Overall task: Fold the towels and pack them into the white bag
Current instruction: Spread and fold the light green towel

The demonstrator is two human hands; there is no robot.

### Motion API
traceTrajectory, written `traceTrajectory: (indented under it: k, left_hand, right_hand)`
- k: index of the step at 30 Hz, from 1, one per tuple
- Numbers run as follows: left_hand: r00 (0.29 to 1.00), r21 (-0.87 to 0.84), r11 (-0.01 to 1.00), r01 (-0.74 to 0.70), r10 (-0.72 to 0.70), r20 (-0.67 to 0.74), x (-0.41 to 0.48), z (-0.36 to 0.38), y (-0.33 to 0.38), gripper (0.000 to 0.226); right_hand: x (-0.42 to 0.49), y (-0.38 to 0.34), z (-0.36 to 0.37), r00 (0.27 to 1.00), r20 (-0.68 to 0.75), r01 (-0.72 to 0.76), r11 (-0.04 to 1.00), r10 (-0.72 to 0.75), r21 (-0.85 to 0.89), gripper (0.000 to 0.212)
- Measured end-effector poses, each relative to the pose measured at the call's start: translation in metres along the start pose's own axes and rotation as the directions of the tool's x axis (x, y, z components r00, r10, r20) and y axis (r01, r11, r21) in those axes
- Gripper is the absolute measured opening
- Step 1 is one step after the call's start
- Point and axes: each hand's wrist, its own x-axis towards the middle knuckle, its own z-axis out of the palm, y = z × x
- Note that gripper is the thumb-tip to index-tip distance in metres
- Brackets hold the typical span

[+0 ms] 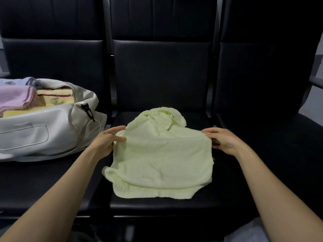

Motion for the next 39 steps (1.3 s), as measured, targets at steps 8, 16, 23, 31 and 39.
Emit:
traceTrajectory:
  k: [8,16,23,31,39]
  left_hand:
    - [0.950,0.419,0.886,-0.198,0.279,-0.142,-0.027,-0.005,0.000,0.026]
    - [0.955,0.418,0.876,-0.239,0.290,-0.061,-0.059,0.001,0.003,0.016]
    - [0.980,0.450,0.886,-0.109,0.172,-0.101,-0.067,-0.013,0.003,0.017]
    - [0.947,0.307,0.919,-0.247,0.296,-0.123,-0.084,-0.005,0.027,0.012]
    - [0.933,0.170,0.932,-0.320,0.341,-0.117,-0.106,0.004,0.071,0.028]
  right_hand:
    - [-0.030,-0.006,-0.004,0.973,-0.053,0.224,0.974,-0.225,-0.020,0.029]
    - [-0.056,-0.010,0.001,0.989,-0.083,0.134,0.983,-0.124,0.125,0.007]
    - [-0.066,0.004,-0.010,0.981,0.099,-0.161,0.984,0.168,-0.070,0.026]
    - [-0.084,-0.028,-0.010,0.976,-0.120,0.195,0.972,-0.180,0.130,0.016]
    - [-0.103,-0.076,-0.023,0.979,-0.043,0.201,0.978,-0.199,0.058,0.033]
